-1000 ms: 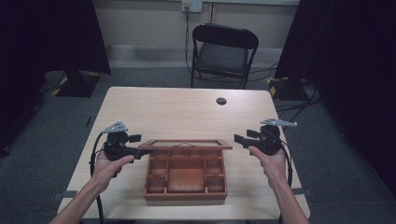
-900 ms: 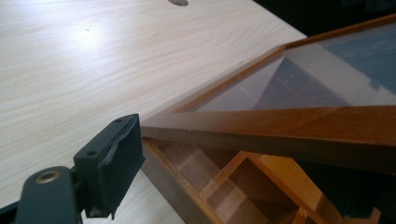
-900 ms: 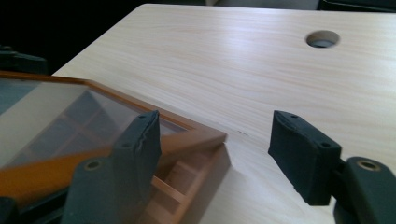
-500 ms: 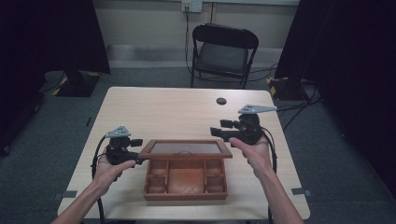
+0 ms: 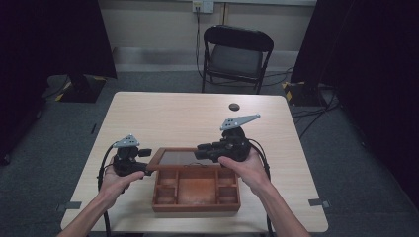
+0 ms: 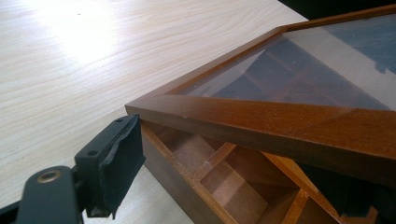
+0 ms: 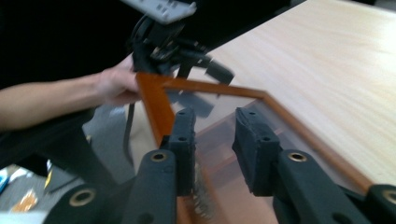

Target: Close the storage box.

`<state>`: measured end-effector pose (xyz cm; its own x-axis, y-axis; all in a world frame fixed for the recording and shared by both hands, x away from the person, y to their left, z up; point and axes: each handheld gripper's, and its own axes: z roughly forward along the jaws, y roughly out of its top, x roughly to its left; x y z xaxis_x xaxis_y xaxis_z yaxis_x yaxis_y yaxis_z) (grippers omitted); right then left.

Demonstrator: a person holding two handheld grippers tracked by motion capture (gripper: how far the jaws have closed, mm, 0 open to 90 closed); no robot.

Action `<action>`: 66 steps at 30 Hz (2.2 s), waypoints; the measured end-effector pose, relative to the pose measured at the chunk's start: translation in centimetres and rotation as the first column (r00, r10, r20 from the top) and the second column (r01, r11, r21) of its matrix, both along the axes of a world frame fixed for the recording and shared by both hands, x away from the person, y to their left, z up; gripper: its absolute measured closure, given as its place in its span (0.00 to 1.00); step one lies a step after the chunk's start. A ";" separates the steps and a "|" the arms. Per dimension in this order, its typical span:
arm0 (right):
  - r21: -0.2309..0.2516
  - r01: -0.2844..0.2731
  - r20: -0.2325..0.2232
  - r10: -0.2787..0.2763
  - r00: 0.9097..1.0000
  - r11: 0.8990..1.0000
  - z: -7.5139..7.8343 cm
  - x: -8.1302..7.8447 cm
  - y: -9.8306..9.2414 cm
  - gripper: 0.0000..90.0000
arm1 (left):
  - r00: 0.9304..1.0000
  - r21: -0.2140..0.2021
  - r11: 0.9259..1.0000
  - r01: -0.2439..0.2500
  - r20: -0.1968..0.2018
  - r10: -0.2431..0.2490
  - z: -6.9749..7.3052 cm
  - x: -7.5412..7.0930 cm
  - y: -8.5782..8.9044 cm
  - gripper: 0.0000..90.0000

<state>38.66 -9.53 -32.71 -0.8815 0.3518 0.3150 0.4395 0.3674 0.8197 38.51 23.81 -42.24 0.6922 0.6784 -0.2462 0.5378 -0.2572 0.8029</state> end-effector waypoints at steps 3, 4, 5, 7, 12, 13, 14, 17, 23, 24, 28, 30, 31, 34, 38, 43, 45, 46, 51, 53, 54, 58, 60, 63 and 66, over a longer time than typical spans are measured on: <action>-0.025 -0.035 -0.015 0.035 0.999 0.999 -0.2 -0.2 0.3 0.84 | 1.000 -0.002 1.000 0.002 0.000 -0.002 -0.1 0.0 0.0 0.18; -0.030 -0.042 -0.026 0.041 0.999 0.999 -0.3 -0.3 0.4 0.85 | 1.000 0.003 1.000 0.006 0.001 -0.006 -0.1 0.0 0.0 0.18; -0.036 -0.050 -0.037 0.049 0.998 0.998 -0.4 -0.3 0.5 0.86 | 1.000 -0.002 1.000 0.006 -0.002 -0.006 -0.1 -0.1 0.0 0.18; -0.042 -0.058 -0.056 0.056 0.997 0.997 -0.7 -0.3 0.6 0.86 | 1.000 -0.006 1.000 0.007 -0.006 -0.007 -0.2 -0.1 -0.1 0.18; -0.038 -0.068 -0.087 0.064 0.994 0.997 -1.1 -0.1 0.8 0.87 | 1.000 -0.004 1.000 0.008 -0.005 -0.008 -0.2 -0.1 -0.1 0.18; -0.035 -0.068 -0.088 0.065 0.994 0.997 -1.1 -0.1 0.8 0.88 | 1.000 0.000 1.000 0.008 -0.006 -0.008 -0.2 0.0 0.0 0.17; -0.033 -0.070 -0.086 0.067 0.994 0.997 -1.1 -0.2 0.8 0.89 | 1.000 0.009 1.000 0.007 -0.002 -0.007 -0.2 0.0 -0.1 0.18; -0.038 -0.074 -0.100 0.070 0.992 0.997 -1.4 -0.1 0.8 0.88 | 1.000 0.009 1.000 0.006 -0.008 -0.006 -0.3 0.1 -0.2 0.19; -0.054 -0.084 -0.107 0.078 0.991 0.995 -1.6 0.0 1.0 0.90 | 1.000 0.020 1.000 0.004 -0.012 -0.004 -0.5 0.2 -0.2 0.20; -0.056 -0.085 -0.106 0.078 0.991 0.995 -1.7 0.0 1.0 0.90 | 1.000 0.024 1.000 0.003 -0.016 -0.002 -0.5 0.2 -0.3 0.20; -0.060 -0.087 -0.105 0.080 0.991 0.994 -1.8 0.0 1.0 0.90 | 1.000 0.024 1.000 0.005 -0.021 -0.004 -0.6 0.3 -0.3 0.19; -0.062 -0.088 -0.102 0.082 0.991 0.994 -1.8 0.0 1.0 0.91 | 1.000 0.023 1.000 0.007 -0.022 -0.006 -0.6 0.4 -0.3 0.20; -0.060 -0.085 -0.093 0.080 0.992 0.995 -1.8 0.0 0.9 0.90 | 1.000 0.013 1.000 0.002 -0.024 -0.002 -0.6 0.4 -0.3 0.20; -0.058 -0.081 -0.086 0.076 0.993 0.995 -1.9 -0.1 0.8 0.91 | 1.000 0.020 1.000 0.005 -0.024 -0.004 -0.6 0.3 -0.3 0.20; -0.062 -0.077 -0.082 0.072 0.994 0.995 -1.9 -0.1 0.8 0.91 | 1.000 0.017 1.000 0.003 -0.029 -0.003 -0.7 0.4 -0.3 0.20; -0.073 -0.079 -0.082 0.073 0.994 0.994 -2.1 -0.1 0.8 0.91 | 1.000 0.027 1.000 0.001 -0.031 0.000 -0.9 0.6 -0.4 0.20; -0.079 -0.078 -0.078 0.071 0.994 0.994 -2.2 -0.1 0.8 0.91 | 1.000 0.034 0.999 0.002 -0.031 -0.001 -0.9 0.7 -0.3 0.20; -0.082 -0.077 -0.080 0.071 0.994 0.994 -2.2 -0.1 0.8 0.91 | 0.999 0.035 0.999 -0.002 -0.032 0.003 -1.0 0.7 -0.2 0.20; -0.087 -0.073 -0.077 0.067 0.995 0.993 -2.3 -0.2 0.8 0.91 | 0.999 0.045 0.999 -0.018 -0.034 0.020 -1.1 0.9 0.2 0.20; -0.090 -0.076 -0.083 0.069 0.994 0.993 -2.4 -0.2 0.8 0.91 | 0.999 0.051 0.998 -0.028 -0.035 0.029 -1.2 1.0 0.4 0.20; -0.092 -0.077 -0.081 0.069 0.994 0.993 -2.4 -0.3 0.9 0.91 | 0.999 0.049 0.998 -0.028 -0.042 0.030 -1.3 1.0 0.5 0.20; -0.098 -0.078 -0.081 0.071 0.994 0.992 -2.5 -0.4 0.9 0.91 | 0.999 0.062 0.997 -0.034 -0.031 0.036 -1.3 1.1 0.8 0.20; -0.101 -0.080 -0.081 0.072 0.994 0.992 -2.6 -0.4 0.9 0.91 | 0.998 0.060 0.997 -0.044 -0.037 0.047 -1.3 1.2 1.1 0.20; -0.108 -0.080 -0.077 0.072 0.994 0.991 -2.6 -0.5 1.0 0.91 | 0.997 0.055 0.997 -0.058 -0.042 0.060 -1.4 1.4 1.5 0.20; -0.108 -0.081 -0.077 0.073 0.994 0.991 -2.7 -0.6 1.0 0.91 | 0.996 0.051 0.996 -0.071 -0.042 0.073 -1.4 1.5 1.9 0.21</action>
<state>38.10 -8.55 -35.40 -0.8837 0.3199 0.3417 0.4630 0.4894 0.7390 39.97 25.73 -43.67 0.6301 0.7383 -0.2406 0.5910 -0.2550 0.7653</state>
